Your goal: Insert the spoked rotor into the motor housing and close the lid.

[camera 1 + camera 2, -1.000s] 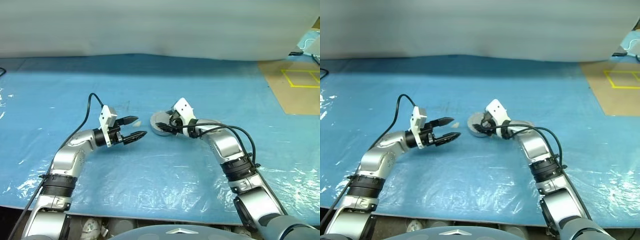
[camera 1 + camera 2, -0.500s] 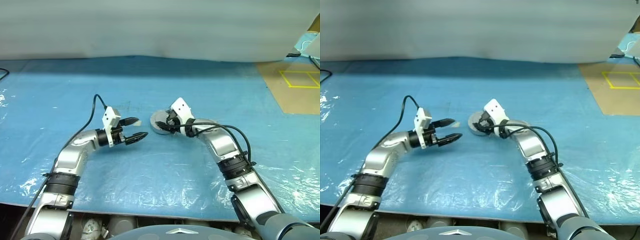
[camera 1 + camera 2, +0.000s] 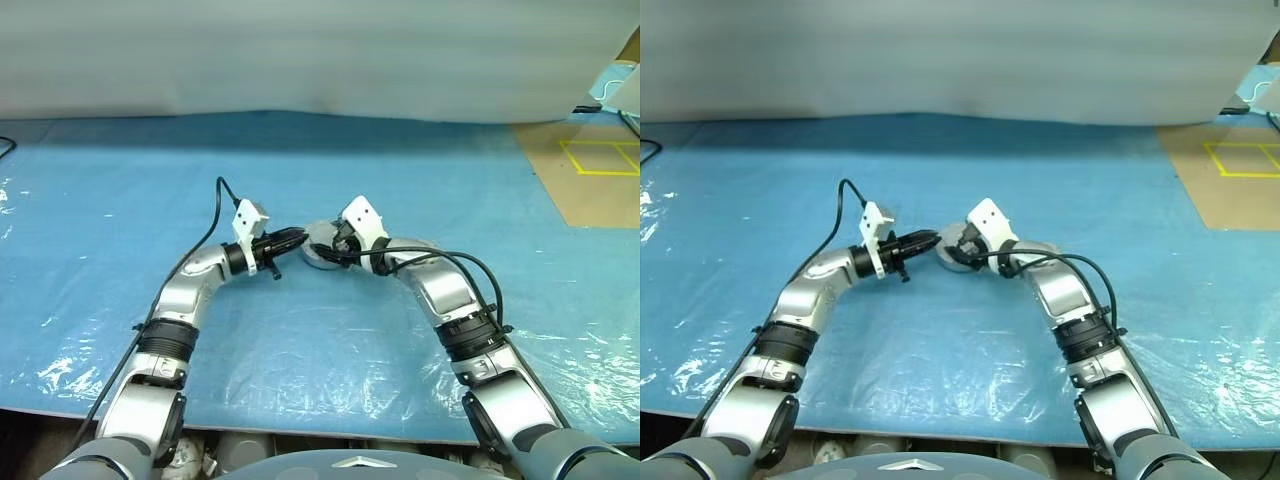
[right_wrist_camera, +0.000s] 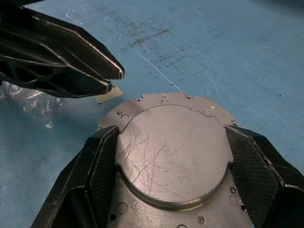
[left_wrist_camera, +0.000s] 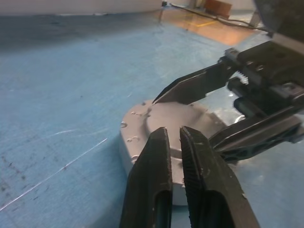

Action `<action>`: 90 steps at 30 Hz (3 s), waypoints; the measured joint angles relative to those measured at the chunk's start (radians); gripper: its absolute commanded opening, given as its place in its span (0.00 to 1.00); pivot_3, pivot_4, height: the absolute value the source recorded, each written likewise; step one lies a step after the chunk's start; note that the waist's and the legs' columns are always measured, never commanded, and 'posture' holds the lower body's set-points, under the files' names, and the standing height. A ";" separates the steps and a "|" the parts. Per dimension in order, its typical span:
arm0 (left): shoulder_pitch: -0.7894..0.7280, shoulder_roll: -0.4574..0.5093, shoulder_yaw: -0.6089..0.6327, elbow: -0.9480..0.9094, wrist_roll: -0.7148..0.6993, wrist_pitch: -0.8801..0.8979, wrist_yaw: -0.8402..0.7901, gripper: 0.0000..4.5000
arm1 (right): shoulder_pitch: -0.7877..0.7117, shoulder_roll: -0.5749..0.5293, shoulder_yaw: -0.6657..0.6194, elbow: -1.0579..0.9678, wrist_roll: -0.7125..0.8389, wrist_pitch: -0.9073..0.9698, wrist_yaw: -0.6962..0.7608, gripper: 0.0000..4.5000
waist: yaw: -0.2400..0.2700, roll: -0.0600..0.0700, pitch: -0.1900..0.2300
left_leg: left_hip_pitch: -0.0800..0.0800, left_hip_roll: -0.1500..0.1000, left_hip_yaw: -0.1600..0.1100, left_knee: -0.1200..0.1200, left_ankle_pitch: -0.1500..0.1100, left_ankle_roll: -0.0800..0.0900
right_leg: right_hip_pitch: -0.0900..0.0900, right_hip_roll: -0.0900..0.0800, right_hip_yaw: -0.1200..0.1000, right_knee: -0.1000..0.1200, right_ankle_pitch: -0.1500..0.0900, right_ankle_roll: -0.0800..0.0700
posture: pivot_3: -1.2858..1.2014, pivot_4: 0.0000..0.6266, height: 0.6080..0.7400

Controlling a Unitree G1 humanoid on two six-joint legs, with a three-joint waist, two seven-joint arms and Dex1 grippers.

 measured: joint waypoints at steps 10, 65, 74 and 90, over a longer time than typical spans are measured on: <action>-0.022 -0.017 -0.042 0.079 0.086 -0.083 -0.005 0.15 | 0.022 -0.013 -0.012 -0.024 0.001 0.004 -0.005 0.69 | 0.017 0.000 0.000 | 0.000 0.000 0.000 0.000 0.000 0.000 | 0.000 -0.001 0.000 0.000 0.000 0.000 | 0.52 0.24 1.00; -0.050 -0.055 -0.048 0.107 0.118 -0.111 -0.006 0.14 | 0.200 0.059 -0.520 -0.121 0.686 0.621 -0.099 0.99 | 0.027 0.002 0.004 | -0.006 0.000 -0.004 0.000 0.000 0.000 | -0.002 0.000 -0.007 0.001 -0.001 0.001 | 0.52 0.24 1.00; -0.054 -0.044 -0.049 0.111 0.121 -0.111 -0.009 0.14 | 0.160 0.136 -0.509 -0.054 0.683 0.533 -0.148 0.99 | 0.020 0.002 0.004 | -0.006 0.000 -0.003 0.000 0.000 0.000 | -0.003 -0.001 -0.006 0.000 -0.001 0.001 | 0.52 0.24 1.00; -0.060 -0.035 -0.050 0.136 0.133 -0.111 -0.020 0.14 | 0.180 0.166 -0.490 -0.059 0.687 0.493 -0.191 0.26 | 0.017 0.002 0.004 | -0.007 0.000 -0.003 -0.001 0.000 0.000 | -0.003 -0.001 -0.007 0.000 0.001 0.004 | 0.52 0.24 1.00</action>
